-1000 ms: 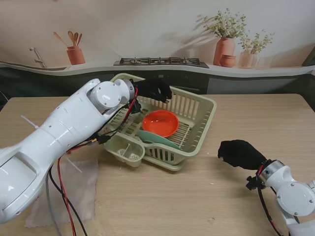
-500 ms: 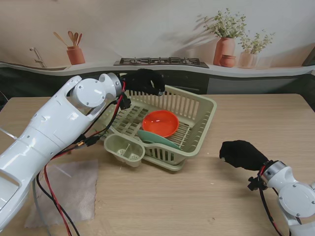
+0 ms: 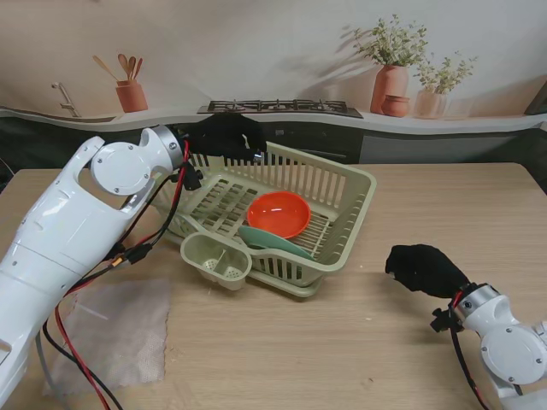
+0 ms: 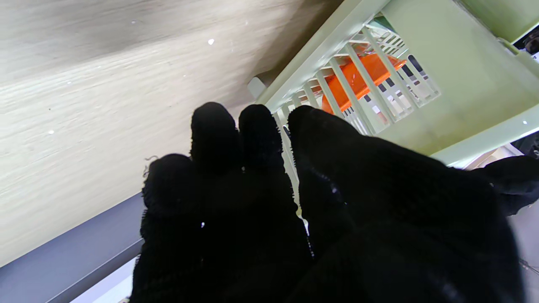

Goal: Clear dishes and wipe the table

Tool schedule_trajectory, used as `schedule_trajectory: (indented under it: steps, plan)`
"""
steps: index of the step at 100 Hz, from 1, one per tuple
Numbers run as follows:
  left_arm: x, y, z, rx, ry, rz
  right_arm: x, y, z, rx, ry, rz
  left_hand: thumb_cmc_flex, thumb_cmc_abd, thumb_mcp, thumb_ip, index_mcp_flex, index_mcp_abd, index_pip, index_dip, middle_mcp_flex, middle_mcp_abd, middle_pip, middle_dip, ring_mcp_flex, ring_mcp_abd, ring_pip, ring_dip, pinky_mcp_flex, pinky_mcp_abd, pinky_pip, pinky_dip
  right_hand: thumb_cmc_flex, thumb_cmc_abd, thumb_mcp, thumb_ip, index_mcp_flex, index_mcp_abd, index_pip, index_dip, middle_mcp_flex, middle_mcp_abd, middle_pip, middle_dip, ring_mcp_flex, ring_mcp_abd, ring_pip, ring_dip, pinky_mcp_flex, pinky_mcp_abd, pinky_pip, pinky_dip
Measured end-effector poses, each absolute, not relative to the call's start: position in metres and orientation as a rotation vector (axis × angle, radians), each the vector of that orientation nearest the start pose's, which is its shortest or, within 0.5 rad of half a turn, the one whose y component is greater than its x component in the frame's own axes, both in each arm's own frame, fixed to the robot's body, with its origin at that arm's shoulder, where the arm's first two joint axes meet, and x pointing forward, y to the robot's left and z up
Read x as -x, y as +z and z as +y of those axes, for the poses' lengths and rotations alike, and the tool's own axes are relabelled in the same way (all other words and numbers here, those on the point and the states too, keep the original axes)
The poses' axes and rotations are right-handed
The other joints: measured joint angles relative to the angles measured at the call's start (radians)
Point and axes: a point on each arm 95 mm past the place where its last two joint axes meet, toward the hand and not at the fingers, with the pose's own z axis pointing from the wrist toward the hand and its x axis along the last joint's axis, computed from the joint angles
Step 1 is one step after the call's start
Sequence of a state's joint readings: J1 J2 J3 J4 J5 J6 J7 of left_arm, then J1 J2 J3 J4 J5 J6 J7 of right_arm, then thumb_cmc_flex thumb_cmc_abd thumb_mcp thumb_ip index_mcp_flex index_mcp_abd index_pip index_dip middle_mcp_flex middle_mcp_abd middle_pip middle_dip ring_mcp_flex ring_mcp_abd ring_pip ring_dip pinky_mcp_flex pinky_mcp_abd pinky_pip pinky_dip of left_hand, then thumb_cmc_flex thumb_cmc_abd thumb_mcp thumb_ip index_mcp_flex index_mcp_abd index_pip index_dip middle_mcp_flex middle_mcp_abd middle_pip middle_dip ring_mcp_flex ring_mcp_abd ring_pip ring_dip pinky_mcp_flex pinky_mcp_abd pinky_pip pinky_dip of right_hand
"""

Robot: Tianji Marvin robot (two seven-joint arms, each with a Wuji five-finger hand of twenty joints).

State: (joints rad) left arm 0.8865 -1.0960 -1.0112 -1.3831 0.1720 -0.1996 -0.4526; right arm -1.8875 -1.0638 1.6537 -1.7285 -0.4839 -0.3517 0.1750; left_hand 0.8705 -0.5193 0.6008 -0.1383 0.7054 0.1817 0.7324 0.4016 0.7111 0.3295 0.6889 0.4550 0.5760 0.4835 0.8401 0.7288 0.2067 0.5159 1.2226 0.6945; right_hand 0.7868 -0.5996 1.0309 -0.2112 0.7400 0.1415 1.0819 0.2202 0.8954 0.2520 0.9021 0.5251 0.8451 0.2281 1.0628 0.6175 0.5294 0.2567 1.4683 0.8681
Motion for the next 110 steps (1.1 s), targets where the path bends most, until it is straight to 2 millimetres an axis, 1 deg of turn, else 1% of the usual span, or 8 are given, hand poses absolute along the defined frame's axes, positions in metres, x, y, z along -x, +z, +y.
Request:
schedule_trajectory:
  steps: [30, 48, 53, 58, 59, 68, 81, 110]
  plan:
    - [-0.516, -0.137, -0.027, 1.299, -2.111, 1.678, -0.335, -0.325, -0.112, 2.086, -2.314, -1.709, 0.000, 0.000, -0.001, 0.000, 0.000, 0.000, 0.007, 0.000, 0.000, 0.000, -0.004, 0.000, 0.002, 0.000, -0.011, 0.000, -0.001, 0.000, 0.000, 0.000, -0.001, -0.011, 0.000, 0.000, -0.007, -0.001, -0.081, -0.086, -0.028, -0.023, -0.126, -0.068, -0.055, -0.002, -0.177, -0.081, -0.096, 0.000, -0.162, -0.114]
    - [-0.506, -0.137, -0.009, 1.247, -2.111, 1.664, -0.337, -0.330, -0.114, 2.096, -2.311, -1.743, 0.000, 0.000, -0.003, 0.000, 0.000, 0.000, 0.007, 0.000, 0.000, 0.000, -0.005, 0.000, 0.002, 0.000, -0.012, -0.001, -0.008, 0.000, 0.000, 0.000, -0.017, -0.023, 0.016, 0.000, -0.033, -0.001, -0.230, -0.098, -0.107, -0.044, -0.197, -0.121, -0.125, -0.013, -0.340, -0.150, -0.165, -0.010, -0.266, -0.207]
    - [-0.504, -0.137, -0.003, 1.234, -2.111, 1.656, -0.338, -0.330, -0.114, 2.096, -2.307, -1.755, 0.000, 0.000, -0.004, 0.000, 0.000, 0.000, 0.007, 0.000, 0.000, 0.000, -0.005, 0.000, 0.002, 0.000, -0.013, -0.001, -0.008, 0.000, 0.000, 0.000, -0.032, -0.023, 0.016, 0.000, -0.034, -0.001, -0.291, -0.064, -0.129, -0.047, -0.215, -0.125, -0.147, -0.015, -0.379, -0.172, -0.185, -0.012, -0.292, -0.237]
    - [-0.501, -0.137, 0.003, 1.223, -2.110, 1.645, -0.338, -0.331, -0.114, 2.096, -2.303, -1.765, 0.000, 0.000, -0.004, 0.000, 0.000, 0.000, 0.007, 0.000, 0.000, 0.000, -0.006, 0.000, 0.002, 0.000, -0.013, -0.001, -0.008, 0.000, 0.000, 0.000, -0.047, -0.023, 0.016, 0.034, -0.039, -0.001, -0.344, -0.025, -0.151, -0.049, -0.221, -0.133, -0.173, -0.019, -0.422, -0.191, -0.206, -0.024, -0.317, -0.270]
    - [-0.500, -0.137, 0.005, 1.221, -2.109, 1.642, -0.338, -0.331, -0.114, 2.096, -2.303, -1.766, 0.000, 0.000, -0.004, 0.000, 0.000, 0.000, 0.007, 0.000, 0.000, 0.000, -0.006, 0.000, 0.002, 0.000, -0.013, -0.001, -0.008, 0.000, 0.000, 0.000, -0.058, -0.028, 0.016, 0.053, -0.040, -0.001, -0.351, -0.013, -0.154, -0.049, -0.232, -0.144, -0.178, -0.023, -0.436, -0.198, -0.210, -0.025, -0.322, -0.274]
    - [-0.493, -0.136, 0.015, 1.192, -2.101, 1.626, -0.339, -0.333, -0.114, 2.096, -2.298, -1.775, 0.000, 0.000, -0.004, 0.000, 0.000, 0.000, 0.007, 0.000, 0.000, 0.000, -0.006, 0.000, 0.003, 0.000, -0.015, -0.001, -0.009, 0.000, 0.000, 0.000, -0.094, -0.061, 0.016, 0.075, -0.052, 0.000, -0.398, 0.032, -0.195, -0.049, -0.256, -0.149, -0.226, -0.028, -0.492, -0.234, -0.244, -0.040, -0.366, -0.314]
    - [-0.482, -0.138, 0.031, 1.142, -2.079, 1.612, -0.339, -0.335, -0.113, 2.098, -2.294, -1.776, -0.001, 0.000, -0.005, 0.000, 0.000, 0.000, 0.004, 0.000, 0.000, 0.000, -0.014, 0.000, 0.004, 0.000, -0.025, -0.001, -0.010, 0.000, 0.000, 0.000, -0.142, -0.085, 0.021, 0.075, -0.067, 0.002, -0.451, 0.046, -0.235, -0.050, -0.282, -0.171, -0.277, -0.035, -0.548, -0.264, -0.284, -0.052, -0.409, -0.344]
    - [-0.457, -0.153, 0.070, 1.073, -2.030, 1.541, -0.339, -0.336, -0.112, 2.108, -2.273, -1.781, -0.001, 0.005, -0.005, 0.000, 0.000, 0.000, -0.015, 0.000, -0.008, 0.000, -0.030, 0.000, -0.009, 0.000, -0.049, -0.014, -0.025, 0.000, 0.000, 0.000, -0.160, -0.121, 0.021, 0.075, -0.064, 0.003, -0.455, 0.048, -0.260, -0.050, -0.294, -0.181, -0.309, -0.038, -0.568, -0.274, -0.318, -0.063, -0.433, -0.360]
